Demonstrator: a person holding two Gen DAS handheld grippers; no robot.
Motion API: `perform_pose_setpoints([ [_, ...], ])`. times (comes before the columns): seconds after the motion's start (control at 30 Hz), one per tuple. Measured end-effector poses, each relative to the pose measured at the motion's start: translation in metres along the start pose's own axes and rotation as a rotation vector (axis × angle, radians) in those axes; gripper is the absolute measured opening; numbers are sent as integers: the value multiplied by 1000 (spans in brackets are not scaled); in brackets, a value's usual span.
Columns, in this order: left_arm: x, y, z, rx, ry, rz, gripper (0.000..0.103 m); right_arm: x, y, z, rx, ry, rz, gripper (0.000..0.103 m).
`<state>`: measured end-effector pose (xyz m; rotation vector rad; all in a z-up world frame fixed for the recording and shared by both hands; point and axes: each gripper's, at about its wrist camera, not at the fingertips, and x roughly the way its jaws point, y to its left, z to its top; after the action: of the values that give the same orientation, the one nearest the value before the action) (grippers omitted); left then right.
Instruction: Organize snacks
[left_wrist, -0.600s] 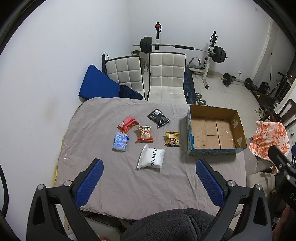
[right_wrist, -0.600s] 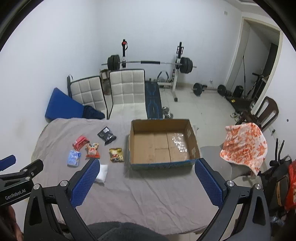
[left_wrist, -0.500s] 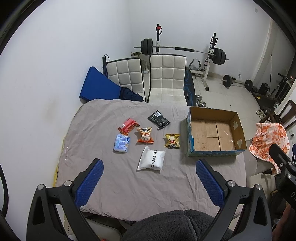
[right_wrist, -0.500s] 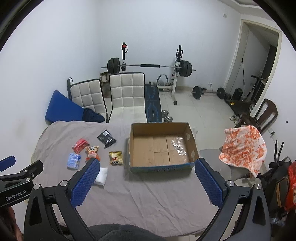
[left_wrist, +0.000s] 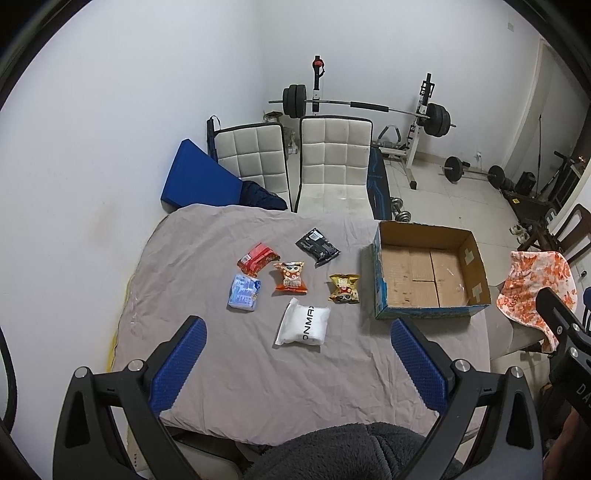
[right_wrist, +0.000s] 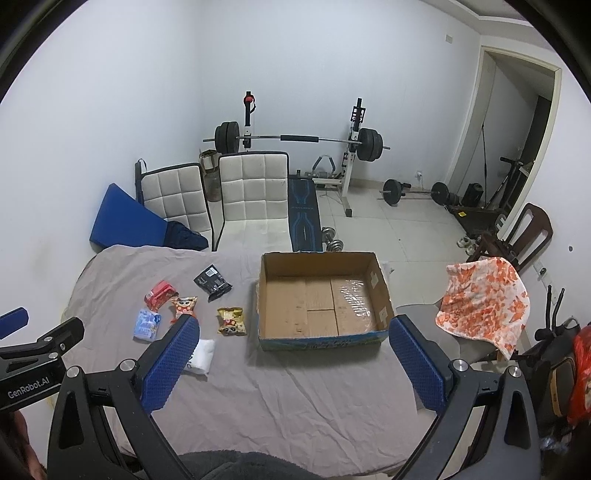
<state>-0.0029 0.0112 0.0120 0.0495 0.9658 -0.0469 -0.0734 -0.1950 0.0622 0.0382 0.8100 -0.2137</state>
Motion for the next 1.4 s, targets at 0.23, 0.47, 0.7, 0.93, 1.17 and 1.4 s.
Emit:
perform_pose_setpoints([
  [0.23,-2,-1,0,-3,-4,-1,102,-1,-1,1,0,1,-3,103],
  [0.47,-4,-2,0,-5,-12,0,102,-1,-1,4,6,0,-10,103],
  [0.7,-5,-1,2,-8,-17,-1,102,-2,-3,7,7,-1,-10,103],
  [0.93,-6,-1,7,-11,-20,-6,102,-1,-4,8,10,-5,-12,103],
  [1.17,-9,-2,9,-12,-34,-7,102,-4,-5,11,15,-17,-9,103],
  [1.4,-9,-4,9,0,-36,-7,102,-5,-7,12,24,-21,-9,103],
])
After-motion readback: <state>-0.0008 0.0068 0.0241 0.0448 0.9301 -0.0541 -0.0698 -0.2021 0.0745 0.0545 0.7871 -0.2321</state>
